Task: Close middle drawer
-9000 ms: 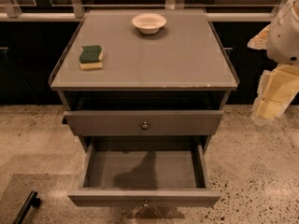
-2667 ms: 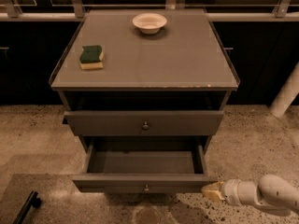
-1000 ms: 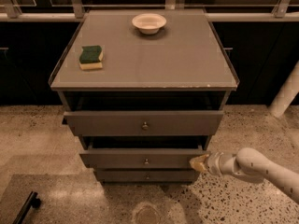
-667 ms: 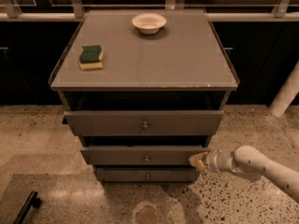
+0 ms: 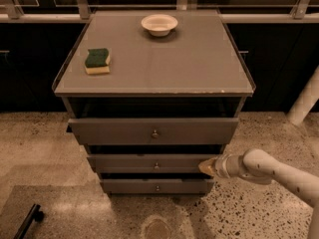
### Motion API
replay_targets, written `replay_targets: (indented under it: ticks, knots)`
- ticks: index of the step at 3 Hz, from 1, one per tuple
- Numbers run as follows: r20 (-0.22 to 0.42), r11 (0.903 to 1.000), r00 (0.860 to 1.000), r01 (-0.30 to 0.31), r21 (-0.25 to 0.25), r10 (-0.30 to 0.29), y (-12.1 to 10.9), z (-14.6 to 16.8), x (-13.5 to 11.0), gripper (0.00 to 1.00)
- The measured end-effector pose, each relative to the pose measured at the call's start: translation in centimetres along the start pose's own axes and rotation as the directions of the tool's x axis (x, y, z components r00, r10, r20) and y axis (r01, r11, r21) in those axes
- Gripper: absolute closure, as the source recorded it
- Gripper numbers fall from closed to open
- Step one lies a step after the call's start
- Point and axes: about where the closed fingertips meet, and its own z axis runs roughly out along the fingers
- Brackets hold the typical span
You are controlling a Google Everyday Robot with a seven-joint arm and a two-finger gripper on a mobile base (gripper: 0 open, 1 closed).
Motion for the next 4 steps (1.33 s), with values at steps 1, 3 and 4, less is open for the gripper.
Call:
replay_targets:
  ticks: [1, 3, 4]
  knots:
    - [-0.008, 0.9999, 1.0, 0.009, 0.01, -0.009, 0.0, 0.0, -0.2, 1.0]
    - [-0.097, 0.9976, 0.994, -0.047, -0.05, 0.042, 1.4, -4.4, 3.7, 1.0]
    - [-0.167, 0.9938, 0.98, -0.111, -0.002, 0.109, 3.7, -11.3, 7.2, 0.81]
